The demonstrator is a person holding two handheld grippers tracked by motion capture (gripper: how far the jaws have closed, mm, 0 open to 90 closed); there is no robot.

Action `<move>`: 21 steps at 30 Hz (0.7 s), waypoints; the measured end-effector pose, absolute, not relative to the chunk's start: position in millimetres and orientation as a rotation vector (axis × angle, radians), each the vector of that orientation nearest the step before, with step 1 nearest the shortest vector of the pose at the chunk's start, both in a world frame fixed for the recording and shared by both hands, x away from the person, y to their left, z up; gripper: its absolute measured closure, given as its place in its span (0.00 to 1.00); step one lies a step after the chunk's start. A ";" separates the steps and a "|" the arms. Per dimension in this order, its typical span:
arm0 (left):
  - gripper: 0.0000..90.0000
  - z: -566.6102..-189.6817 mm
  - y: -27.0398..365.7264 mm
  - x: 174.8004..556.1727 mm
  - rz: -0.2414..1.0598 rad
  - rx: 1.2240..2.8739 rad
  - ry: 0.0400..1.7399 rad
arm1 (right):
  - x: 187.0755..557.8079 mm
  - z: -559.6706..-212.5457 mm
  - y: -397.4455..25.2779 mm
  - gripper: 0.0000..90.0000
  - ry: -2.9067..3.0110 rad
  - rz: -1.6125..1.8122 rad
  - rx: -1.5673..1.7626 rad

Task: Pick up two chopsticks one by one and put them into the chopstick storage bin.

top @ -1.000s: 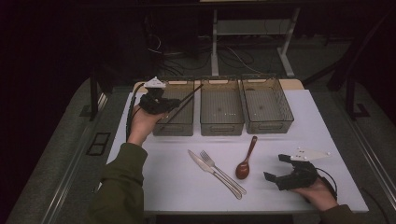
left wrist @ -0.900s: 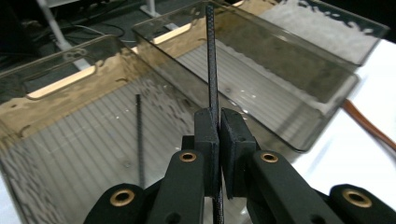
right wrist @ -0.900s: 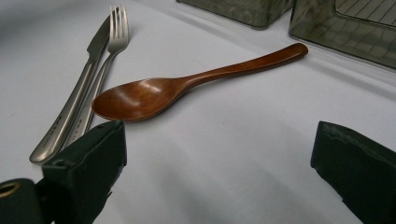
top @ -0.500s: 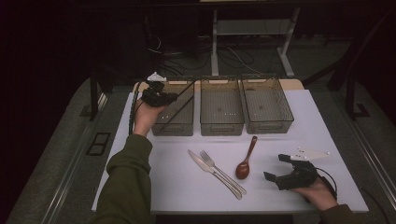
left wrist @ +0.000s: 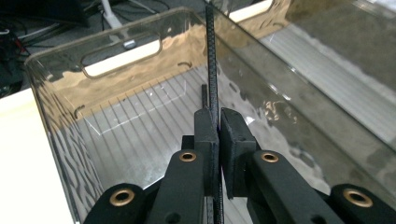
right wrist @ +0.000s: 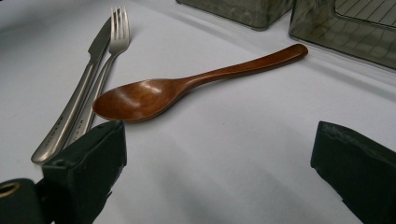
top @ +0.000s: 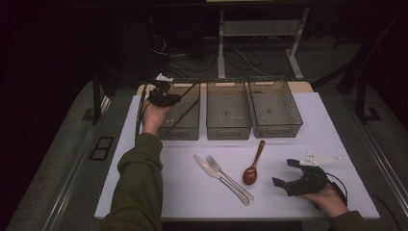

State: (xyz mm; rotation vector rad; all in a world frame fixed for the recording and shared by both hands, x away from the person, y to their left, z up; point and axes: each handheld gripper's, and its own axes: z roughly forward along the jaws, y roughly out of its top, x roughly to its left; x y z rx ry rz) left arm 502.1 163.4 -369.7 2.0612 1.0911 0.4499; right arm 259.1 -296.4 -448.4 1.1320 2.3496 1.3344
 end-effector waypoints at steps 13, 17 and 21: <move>0.87 -378.3 160.4 506.6 0.435 2.092 1.142 | 259.0 -448.3 -296.3 0.03 2.349 1.335 1.131; 0.85 -374.8 160.3 504.6 0.431 2.073 1.133 | 258.9 -448.2 -296.2 0.03 2.349 1.334 1.131; 0.79 -368.8 160.7 500.7 0.424 2.063 1.108 | 259.3 -448.2 -295.9 0.03 2.349 1.334 1.132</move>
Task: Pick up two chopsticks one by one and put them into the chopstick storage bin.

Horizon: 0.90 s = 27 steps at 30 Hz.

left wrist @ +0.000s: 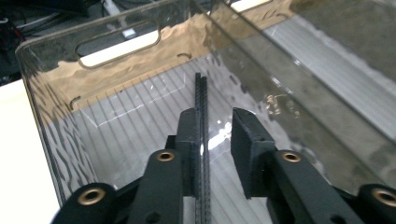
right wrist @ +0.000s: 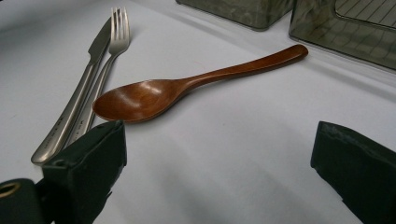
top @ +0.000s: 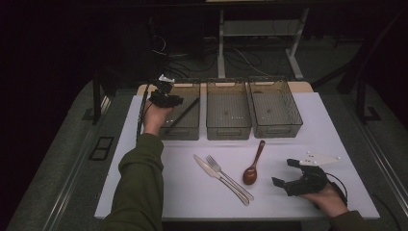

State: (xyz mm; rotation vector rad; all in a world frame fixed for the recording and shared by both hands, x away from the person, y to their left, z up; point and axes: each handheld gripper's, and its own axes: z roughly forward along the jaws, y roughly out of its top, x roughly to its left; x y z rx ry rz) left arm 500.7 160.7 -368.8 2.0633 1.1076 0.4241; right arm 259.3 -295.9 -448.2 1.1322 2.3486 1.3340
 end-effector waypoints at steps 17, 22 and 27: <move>0.56 -342.7 162.1 463.1 0.341 2.012 0.980 | 261.0 -447.5 -294.3 0.03 2.351 1.345 1.125; 0.50 -342.3 158.9 445.6 0.323 2.021 0.912 | 262.4 -447.3 -296.1 0.03 2.344 1.346 1.140; 0.44 -342.5 153.7 423.5 0.325 2.009 0.855 | 262.5 -448.5 -294.7 0.03 2.353 1.336 1.133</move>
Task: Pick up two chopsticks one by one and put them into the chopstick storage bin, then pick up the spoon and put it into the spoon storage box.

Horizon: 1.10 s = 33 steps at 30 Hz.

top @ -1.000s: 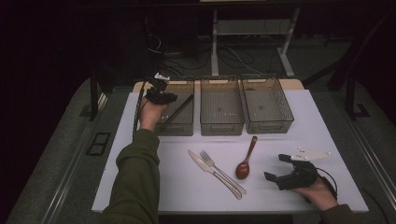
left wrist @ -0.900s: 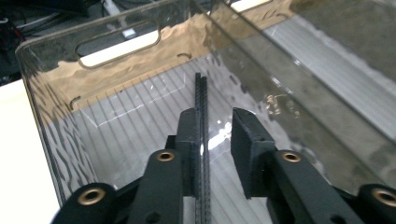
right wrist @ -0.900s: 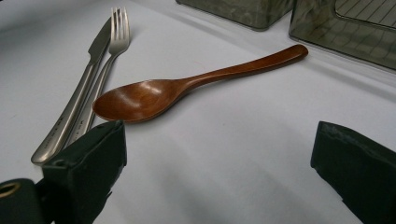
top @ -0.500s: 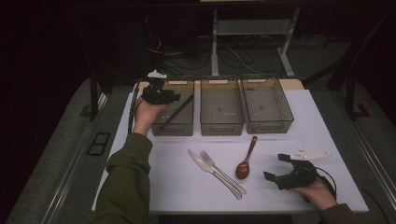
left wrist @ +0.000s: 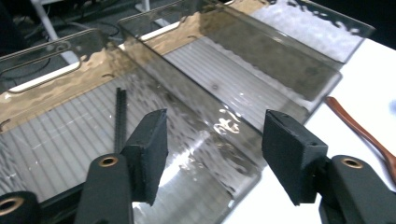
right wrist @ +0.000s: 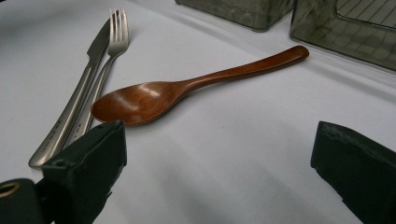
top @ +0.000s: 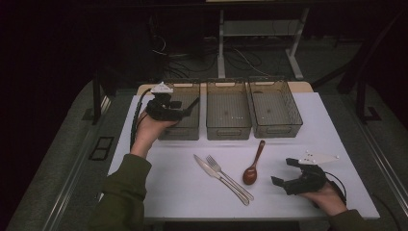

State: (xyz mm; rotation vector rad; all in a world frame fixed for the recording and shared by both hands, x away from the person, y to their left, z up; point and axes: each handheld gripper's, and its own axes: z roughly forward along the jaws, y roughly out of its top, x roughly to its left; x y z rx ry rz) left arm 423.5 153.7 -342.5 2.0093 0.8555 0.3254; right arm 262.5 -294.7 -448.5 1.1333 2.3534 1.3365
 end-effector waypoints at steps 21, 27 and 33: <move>0.31 -375.0 141.8 349.8 0.291 2.002 0.756 | 260.8 -446.9 -293.9 0.03 2.358 1.347 1.115; 0.21 -385.5 140.0 334.5 0.293 1.999 0.754 | 260.2 -446.8 -293.6 0.03 2.355 1.352 1.110; 0.15 -397.4 138.5 317.7 0.282 2.007 0.735 | 259.4 -446.6 -293.2 0.03 2.356 1.352 1.106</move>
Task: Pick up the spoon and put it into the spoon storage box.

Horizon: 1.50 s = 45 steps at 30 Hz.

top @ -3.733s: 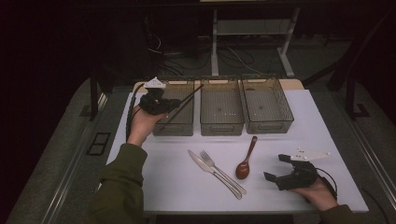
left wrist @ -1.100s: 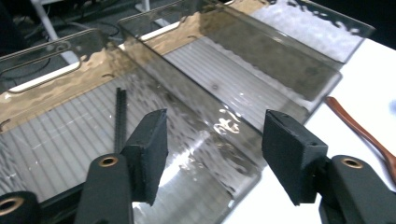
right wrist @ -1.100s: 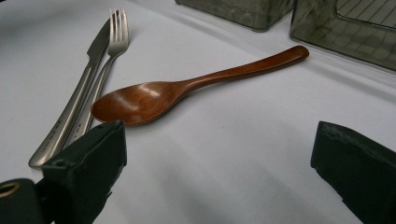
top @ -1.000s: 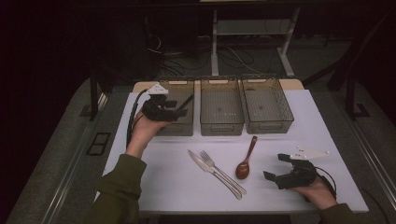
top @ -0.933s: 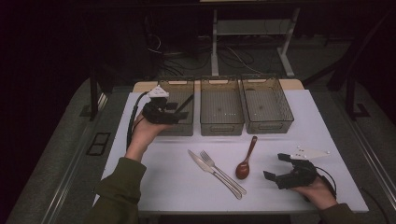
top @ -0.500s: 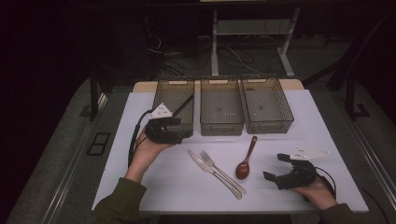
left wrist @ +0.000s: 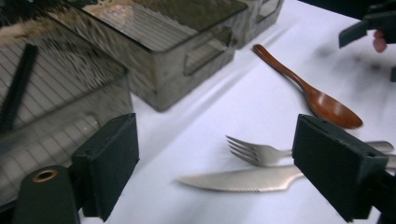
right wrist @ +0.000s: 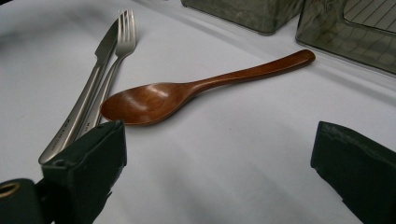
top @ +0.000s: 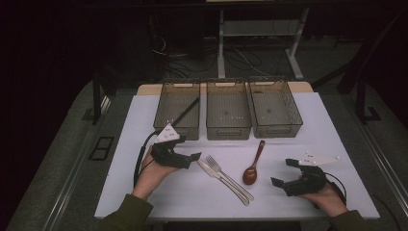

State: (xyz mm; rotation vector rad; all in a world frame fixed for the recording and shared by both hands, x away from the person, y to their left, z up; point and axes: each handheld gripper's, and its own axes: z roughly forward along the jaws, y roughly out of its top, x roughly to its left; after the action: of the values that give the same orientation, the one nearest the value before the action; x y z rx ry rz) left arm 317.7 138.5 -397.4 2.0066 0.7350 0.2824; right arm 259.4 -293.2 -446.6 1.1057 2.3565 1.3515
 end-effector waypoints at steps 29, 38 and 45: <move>0.00 -439.5 150.2 276.2 0.254 2.062 0.685 | 291.4 -432.0 -286.8 0.37 2.472 1.296 1.115; 0.00 -438.6 151.9 278.3 0.235 2.049 0.675 | 320.1 -421.2 -276.9 0.65 2.457 1.317 1.126; 0.00 -437.9 156.9 280.3 0.228 2.029 0.691 | 342.5 -418.9 -264.5 0.83 2.468 1.273 1.108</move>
State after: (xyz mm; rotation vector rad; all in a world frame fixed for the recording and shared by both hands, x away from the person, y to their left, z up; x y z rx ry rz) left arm 280.3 156.9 -437.9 2.0292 0.6908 0.2279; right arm 342.5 -264.5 -418.9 1.1080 2.4678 1.2727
